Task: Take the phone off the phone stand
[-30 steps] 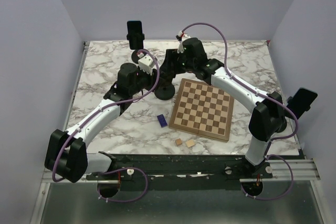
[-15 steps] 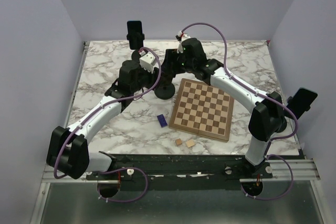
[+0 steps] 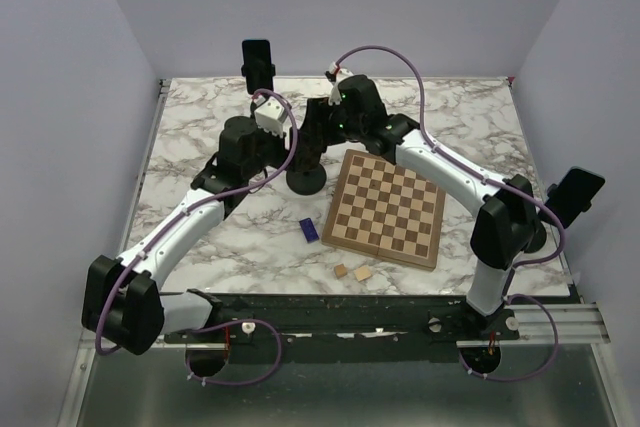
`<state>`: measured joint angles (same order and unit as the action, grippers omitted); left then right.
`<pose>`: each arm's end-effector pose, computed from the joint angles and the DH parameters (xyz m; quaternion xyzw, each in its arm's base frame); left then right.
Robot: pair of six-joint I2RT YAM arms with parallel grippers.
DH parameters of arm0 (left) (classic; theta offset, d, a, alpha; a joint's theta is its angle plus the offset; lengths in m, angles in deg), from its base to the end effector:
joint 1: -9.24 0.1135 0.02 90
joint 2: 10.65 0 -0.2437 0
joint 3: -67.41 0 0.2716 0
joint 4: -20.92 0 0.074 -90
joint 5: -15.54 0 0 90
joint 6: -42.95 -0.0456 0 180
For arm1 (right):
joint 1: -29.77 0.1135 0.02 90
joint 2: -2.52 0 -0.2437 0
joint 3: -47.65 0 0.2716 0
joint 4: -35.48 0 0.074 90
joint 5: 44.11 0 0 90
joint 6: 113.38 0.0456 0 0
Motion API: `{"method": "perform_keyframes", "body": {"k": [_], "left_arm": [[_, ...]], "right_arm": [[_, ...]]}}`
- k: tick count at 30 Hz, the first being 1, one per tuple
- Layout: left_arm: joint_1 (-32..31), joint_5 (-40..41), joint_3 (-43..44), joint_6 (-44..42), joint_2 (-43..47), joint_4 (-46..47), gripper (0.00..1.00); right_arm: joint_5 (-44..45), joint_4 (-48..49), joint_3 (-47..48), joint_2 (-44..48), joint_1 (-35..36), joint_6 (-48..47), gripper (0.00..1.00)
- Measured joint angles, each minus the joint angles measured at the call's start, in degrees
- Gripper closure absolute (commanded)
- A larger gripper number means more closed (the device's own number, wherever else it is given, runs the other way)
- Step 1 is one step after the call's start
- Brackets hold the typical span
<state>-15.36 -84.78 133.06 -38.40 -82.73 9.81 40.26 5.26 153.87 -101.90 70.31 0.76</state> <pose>0.2951 -0.1441 0.2791 0.1641 0.7882 -0.2379 0.5433 0.3445 0.3005 0.3012 -0.1473 0.8457 0.3091 0.4094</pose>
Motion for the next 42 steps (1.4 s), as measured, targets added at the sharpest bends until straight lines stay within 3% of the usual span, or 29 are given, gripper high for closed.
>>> {"method": "perform_keyframes", "body": {"k": [3,11,18,24,27,28,36,42], "left_arm": [[0.00,-0.17,0.00,0.22,0.72,0.04,0.43],[0.00,-1.57,0.66,1.07,-1.33,-2.01,0.32],[0.00,-2.69,0.98,0.74,-2.51,-3.65,0.46],[0.02,-3.87,0.98,0.13,-2.54,-3.45,0.68],[0.26,-4.13,0.98,-0.48,-2.64,-3.45,0.96],[0.26,-4.39,0.98,-0.63,-2.64,-3.50,0.99],[1.07,-7.34,0.98,-3.06,-2.75,-3.85,1.00],[3.52,-15.15,0.98,-5.38,-3.98,-2.95,1.00]], "right_arm": [[-0.02,-0.59,0.81,-0.48,-0.02,0.02,0.99],[-0.17,-2.36,2.75,-1.49,0.00,-0.37,0.99],[-3.37,-3.39,4.96,-3.02,-0.81,-2.08,0.99],[-5.55,-3.72,4.98,-3.06,-1.14,-3.87,0.99],[-6.03,-3.69,4.96,-3.06,-1.27,-4.46,0.99],[-6.08,-3.69,4.96,-3.06,-1.27,-4.57,0.99],[-9.29,-0.48,2.32,-2.23,-1.97,-7.52,0.99],[-16.22,0.07,1.53,-1.86,-3.45,-14.40,0.99]]}}
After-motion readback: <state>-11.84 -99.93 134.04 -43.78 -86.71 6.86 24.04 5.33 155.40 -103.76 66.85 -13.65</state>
